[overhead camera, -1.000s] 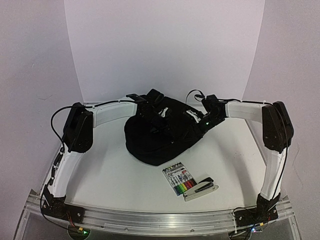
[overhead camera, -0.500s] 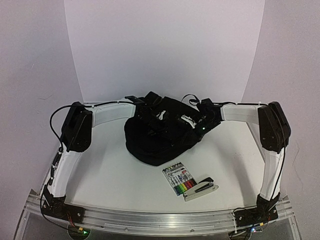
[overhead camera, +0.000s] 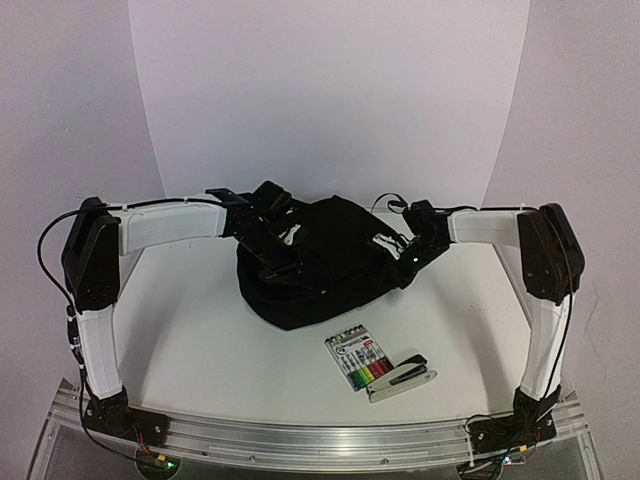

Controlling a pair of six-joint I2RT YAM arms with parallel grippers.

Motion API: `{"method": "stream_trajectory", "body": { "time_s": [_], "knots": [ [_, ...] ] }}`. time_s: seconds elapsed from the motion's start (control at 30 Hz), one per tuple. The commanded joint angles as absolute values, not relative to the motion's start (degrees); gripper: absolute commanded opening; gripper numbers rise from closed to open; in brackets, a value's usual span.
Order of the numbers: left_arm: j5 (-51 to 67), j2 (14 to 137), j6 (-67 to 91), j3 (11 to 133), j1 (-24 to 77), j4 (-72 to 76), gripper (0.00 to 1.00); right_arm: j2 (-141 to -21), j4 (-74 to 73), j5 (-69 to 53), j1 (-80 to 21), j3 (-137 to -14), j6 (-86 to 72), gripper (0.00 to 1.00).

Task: Pack the student bag
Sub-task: Zip the student bag at the center of the board.

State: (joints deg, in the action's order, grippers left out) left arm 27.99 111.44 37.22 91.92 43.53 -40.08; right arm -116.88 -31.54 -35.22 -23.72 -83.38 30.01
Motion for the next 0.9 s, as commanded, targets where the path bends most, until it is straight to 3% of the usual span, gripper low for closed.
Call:
{"method": "stream_trajectory", "body": {
  "time_s": [0.0,0.07,0.17,0.2,0.33,0.63,0.87],
  "knots": [
    [26.7,106.5,35.9,89.4,43.2,-42.0,0.00,-114.6,-32.5,-33.7,-21.7,-82.9,32.0,0.00],
    [27.3,107.2,35.8,90.3,43.2,-41.4,0.00,-113.3,-34.1,-37.8,-22.0,-83.5,33.9,0.02],
    [28.8,109.3,36.5,92.5,43.1,-40.7,0.00,-111.0,-33.7,-41.5,-23.8,-83.7,36.2,0.42],
    [29.4,109.9,36.7,93.0,43.1,-40.3,0.00,-110.5,-32.7,-41.8,-25.0,-83.8,37.0,0.51],
    [30.4,110.1,38.5,92.7,43.0,-38.3,0.00,-110.6,-27.2,-41.5,-29.0,-84.4,40.5,0.66],
    [30.5,108.8,41.8,89.6,42.0,-34.3,0.00,-116.2,-22.5,-41.4,-34.6,-88.3,54.1,0.65],
    [29.7,108.2,42.7,89.4,41.5,-33.9,0.00,-120.1,-22.6,-37.0,-35.7,-89.0,59.6,0.44]
  ]
}}
